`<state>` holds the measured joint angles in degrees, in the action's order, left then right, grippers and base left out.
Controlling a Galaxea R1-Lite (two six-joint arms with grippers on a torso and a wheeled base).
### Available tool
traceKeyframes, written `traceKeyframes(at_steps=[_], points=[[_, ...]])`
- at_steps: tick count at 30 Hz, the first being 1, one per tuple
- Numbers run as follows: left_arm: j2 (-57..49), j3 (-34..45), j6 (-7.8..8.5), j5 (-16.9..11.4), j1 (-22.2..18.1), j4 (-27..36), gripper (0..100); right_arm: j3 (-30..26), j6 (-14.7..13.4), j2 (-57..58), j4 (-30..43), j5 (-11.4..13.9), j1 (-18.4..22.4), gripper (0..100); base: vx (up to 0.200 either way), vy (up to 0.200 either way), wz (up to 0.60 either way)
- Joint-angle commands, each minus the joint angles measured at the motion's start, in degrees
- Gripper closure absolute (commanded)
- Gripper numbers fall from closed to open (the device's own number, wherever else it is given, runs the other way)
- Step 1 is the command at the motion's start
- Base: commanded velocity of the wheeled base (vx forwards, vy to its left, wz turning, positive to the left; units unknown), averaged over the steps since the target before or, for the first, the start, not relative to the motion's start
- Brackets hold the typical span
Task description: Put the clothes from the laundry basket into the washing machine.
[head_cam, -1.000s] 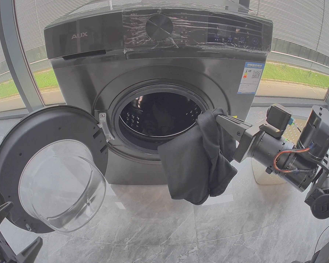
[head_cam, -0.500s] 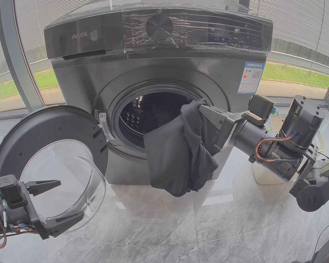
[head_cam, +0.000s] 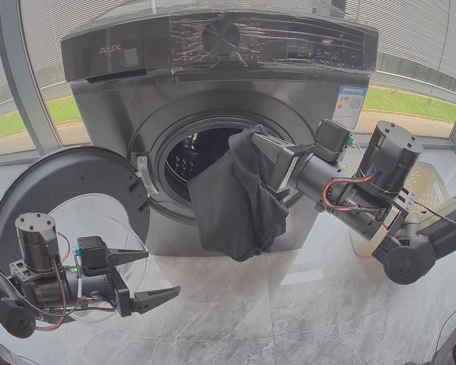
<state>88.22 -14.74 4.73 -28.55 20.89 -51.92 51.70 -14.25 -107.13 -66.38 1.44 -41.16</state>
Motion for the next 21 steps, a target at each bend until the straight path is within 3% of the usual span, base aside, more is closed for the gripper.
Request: traceKeyframes(at_steps=[1,6,8,11,16,21], points=[[8.81,-1.43,-0.95,0.34,2.31,-1.61,0,1.21,0.10,-2.21,-0.16,-0.21,-0.24,100,0.000,0.000,0.00],[11.36,-3.63,-1.21,0.34,3.63,-1.78,0,1.39,0.28,-2.73,-0.24,-0.21,-0.24,100,0.000,0.000,0.00],[12.85,-5.56,-2.18,0.43,4.15,-1.78,0,1.47,0.36,-2.82,-0.24,-0.30,-0.42,100,0.000,0.000,0.00],[15.22,-8.55,-5.35,0.43,4.68,-1.78,0,1.39,0.36,-2.91,-0.33,-0.56,-0.50,100,0.000,0.000,0.00],[17.95,-11.72,-8.16,0.43,4.77,-1.78,0,1.39,0.45,-2.91,-0.33,-1.35,-0.50,100,0.000,0.000,0.00],[20.85,-13.21,-8.16,0.43,4.95,-2.75,0,1.21,0.54,-2.91,-1.12,-1.35,-0.59,100,0.000,0.000,0.00]])
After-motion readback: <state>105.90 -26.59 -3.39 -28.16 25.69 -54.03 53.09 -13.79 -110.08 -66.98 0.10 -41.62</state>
